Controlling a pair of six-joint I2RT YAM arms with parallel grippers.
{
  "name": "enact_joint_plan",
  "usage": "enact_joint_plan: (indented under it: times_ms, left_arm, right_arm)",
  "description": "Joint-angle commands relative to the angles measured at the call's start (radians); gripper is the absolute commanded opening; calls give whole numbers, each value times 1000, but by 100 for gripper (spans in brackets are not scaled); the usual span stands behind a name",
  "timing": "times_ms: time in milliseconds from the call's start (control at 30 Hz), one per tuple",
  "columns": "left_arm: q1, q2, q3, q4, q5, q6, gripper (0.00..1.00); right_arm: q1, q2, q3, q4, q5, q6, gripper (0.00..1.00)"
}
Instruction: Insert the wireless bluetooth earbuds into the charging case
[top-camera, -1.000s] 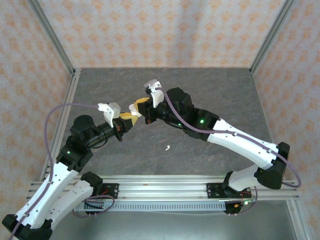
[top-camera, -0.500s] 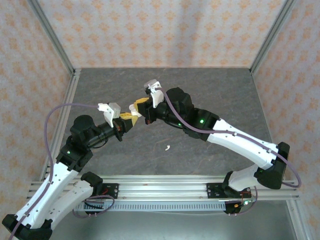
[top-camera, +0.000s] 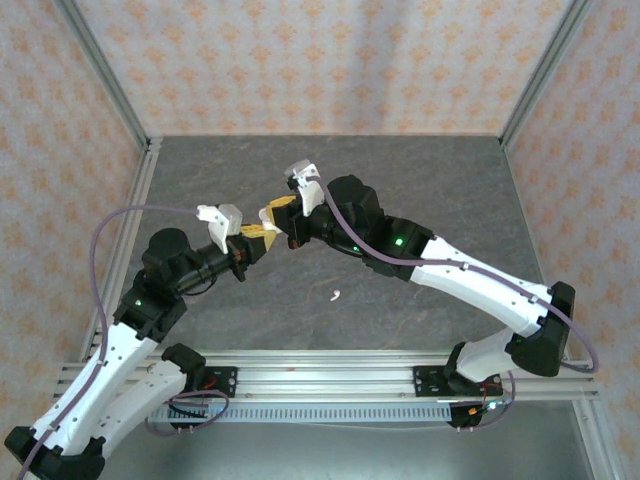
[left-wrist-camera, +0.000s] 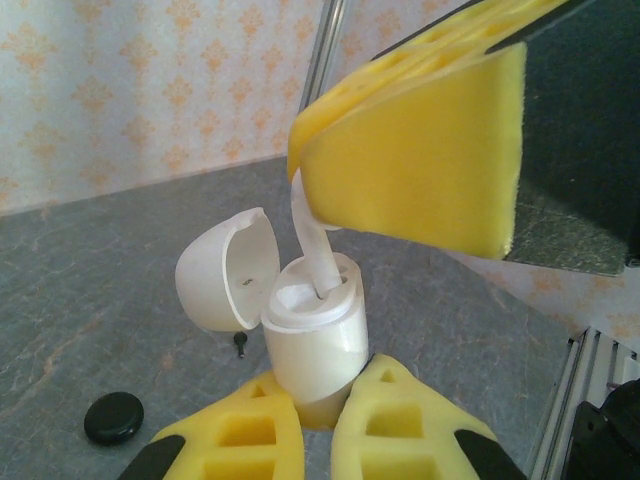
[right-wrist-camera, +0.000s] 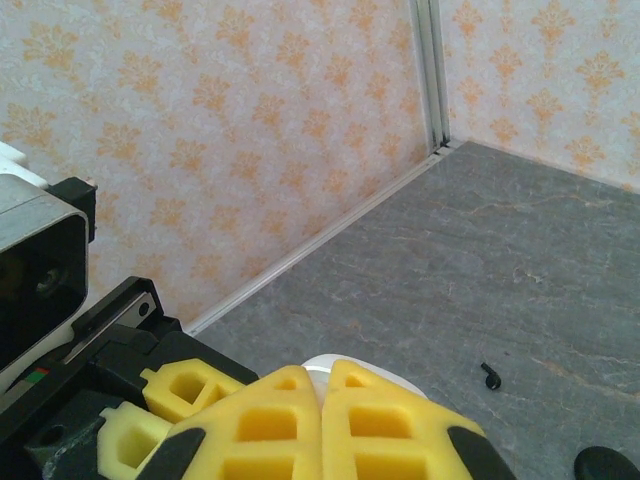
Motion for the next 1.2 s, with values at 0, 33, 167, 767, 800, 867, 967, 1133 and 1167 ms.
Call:
enact_joint_plan:
  times_ms: [0, 33, 167, 767, 800, 867, 967, 1133, 1167]
  left_arm:
    - [-4, -7, 41, 59, -5, -4, 0]
    - [-3, -6, 42, 60, -7, -4, 0]
    - [-3, -1, 43, 60, -15, -1, 0]
    - [-3, -20, 20, 105, -22, -10, 0]
    - [-4, -22, 19, 109, -24, -13, 0]
    - [-4, -22, 15, 117, -24, -15, 0]
    - [-4, -22, 5, 135, -24, -22, 0]
    - [-4, -25, -2, 148, -24, -28, 0]
    - [-3, -27, -3, 148, -25, -28, 0]
  right_arm:
    - [4, 5, 4, -1, -5, -10, 0]
    - [4, 2, -1, -1, -5, -8, 0]
    - [4, -17, -26, -6, -3, -2, 0]
    - [5, -24, -34, -23, 44, 128, 0]
    - [6, -24, -27, -27, 42, 140, 0]
    - [5, -22, -18, -33, 29, 157, 0]
    - [6, -21, -13, -32, 7, 180, 0]
    - [6, -11, -4, -27, -16, 204, 0]
    - [6, -6, 0, -27, -22, 207, 0]
